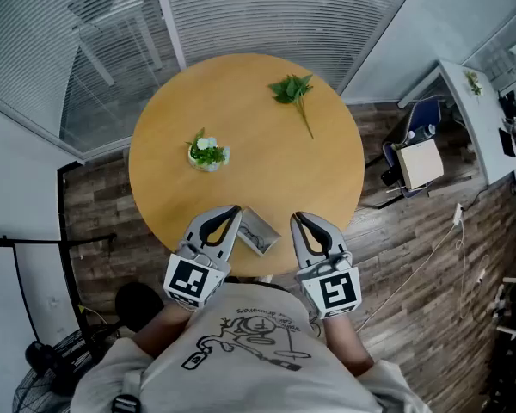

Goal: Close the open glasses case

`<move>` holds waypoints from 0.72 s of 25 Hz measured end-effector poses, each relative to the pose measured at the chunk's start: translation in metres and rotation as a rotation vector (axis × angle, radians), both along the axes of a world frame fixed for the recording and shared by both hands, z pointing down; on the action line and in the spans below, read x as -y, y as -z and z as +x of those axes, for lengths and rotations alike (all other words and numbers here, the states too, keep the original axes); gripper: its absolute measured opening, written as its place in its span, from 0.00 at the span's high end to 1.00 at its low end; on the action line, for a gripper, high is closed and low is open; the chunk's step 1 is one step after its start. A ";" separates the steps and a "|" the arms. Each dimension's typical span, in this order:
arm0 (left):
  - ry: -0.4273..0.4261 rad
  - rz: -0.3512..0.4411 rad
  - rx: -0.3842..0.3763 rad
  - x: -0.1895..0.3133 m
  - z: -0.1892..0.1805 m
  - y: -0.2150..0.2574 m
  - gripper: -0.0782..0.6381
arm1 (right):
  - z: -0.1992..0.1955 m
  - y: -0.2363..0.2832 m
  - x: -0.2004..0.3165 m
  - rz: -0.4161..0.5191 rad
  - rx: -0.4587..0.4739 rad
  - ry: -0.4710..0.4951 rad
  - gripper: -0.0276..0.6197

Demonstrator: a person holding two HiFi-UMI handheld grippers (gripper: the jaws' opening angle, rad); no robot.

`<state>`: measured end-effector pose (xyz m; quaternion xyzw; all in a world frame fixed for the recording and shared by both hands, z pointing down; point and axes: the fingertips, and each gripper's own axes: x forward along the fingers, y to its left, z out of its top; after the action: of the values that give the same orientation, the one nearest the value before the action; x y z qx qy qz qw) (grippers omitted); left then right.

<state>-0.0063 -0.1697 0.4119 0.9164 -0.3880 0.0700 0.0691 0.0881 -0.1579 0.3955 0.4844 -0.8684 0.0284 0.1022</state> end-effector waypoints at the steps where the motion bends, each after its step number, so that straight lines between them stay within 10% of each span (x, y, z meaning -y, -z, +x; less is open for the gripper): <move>1: -0.001 -0.005 0.006 -0.001 -0.001 -0.008 0.86 | 0.000 -0.006 0.000 -0.005 -0.009 0.002 0.92; 18: -0.010 -0.086 0.091 -0.020 -0.009 -0.087 0.86 | 0.005 -0.095 -0.023 -0.188 -0.086 -0.023 0.90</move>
<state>-0.0155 -0.1496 0.4989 0.9104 -0.3827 0.1288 0.0904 0.0930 -0.1352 0.4904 0.4835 -0.8510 0.0904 0.1840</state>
